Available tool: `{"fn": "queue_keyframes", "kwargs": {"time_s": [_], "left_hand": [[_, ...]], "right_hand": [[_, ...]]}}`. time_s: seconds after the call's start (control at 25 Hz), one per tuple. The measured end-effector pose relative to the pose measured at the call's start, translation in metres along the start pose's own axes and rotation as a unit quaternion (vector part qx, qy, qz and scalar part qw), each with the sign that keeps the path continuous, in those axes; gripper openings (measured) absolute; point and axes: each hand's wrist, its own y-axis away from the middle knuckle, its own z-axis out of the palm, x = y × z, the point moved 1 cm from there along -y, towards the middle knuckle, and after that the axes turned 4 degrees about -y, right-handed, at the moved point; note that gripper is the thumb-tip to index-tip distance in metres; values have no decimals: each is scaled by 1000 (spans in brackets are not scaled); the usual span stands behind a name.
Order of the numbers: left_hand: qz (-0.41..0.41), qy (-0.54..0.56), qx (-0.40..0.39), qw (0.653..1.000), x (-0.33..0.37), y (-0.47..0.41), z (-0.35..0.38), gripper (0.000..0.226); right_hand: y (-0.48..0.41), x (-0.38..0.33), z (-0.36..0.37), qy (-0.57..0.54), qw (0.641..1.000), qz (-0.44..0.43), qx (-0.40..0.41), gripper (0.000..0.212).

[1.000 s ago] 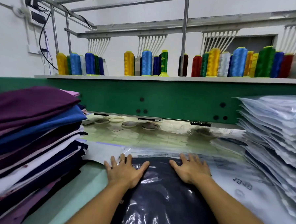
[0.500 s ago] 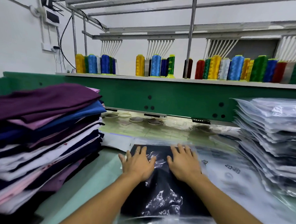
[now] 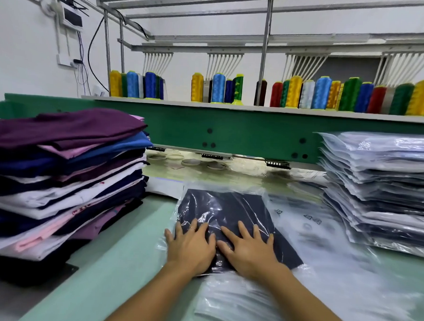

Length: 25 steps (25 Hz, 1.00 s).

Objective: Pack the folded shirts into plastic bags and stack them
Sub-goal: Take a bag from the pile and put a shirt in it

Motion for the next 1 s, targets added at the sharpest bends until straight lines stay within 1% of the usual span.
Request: {"fn": "queue_keyframes", "kwargs": {"time_s": [0.08,0.2,0.32,0.48,0.64,0.72,0.8,0.84,0.92,0.96,1.0], "left_hand": [[-5,7,12,1000,0,1,-2,58],[-23,11,19,1000,-5,0,-3,64],[-48,-1,24,999,-12,0,-5,68],[-61,4,85,995,-18,2,-11,62],[-83,105,95,986,-35,7,-23,54],[-99,151,103,978,-43,9,-31,46],[-105,181,107,972,-47,9,-39,36],[-102,202,95,969,-49,9,-42,31],[-72,270,27,960,-48,11,-45,25],[-52,324,-15,944,-45,13,-45,21],[-39,388,-48,920,-42,15,-46,17]], "right_hand": [[6,9,-2,-4,1000,5,-14,81],[14,23,-7,2,1000,13,-21,91],[17,36,-13,17,998,52,-20,98],[14,42,-19,14,994,104,-6,92],[10,51,-19,-5,991,125,50,83],[10,54,-20,-12,987,133,85,77],[12,52,-23,-9,985,107,133,68],[14,50,-25,-6,983,79,164,63],[20,41,-27,-19,978,-5,208,58],[23,35,-28,-39,976,-55,207,58],[27,29,-28,-67,974,-101,191,59]]}}
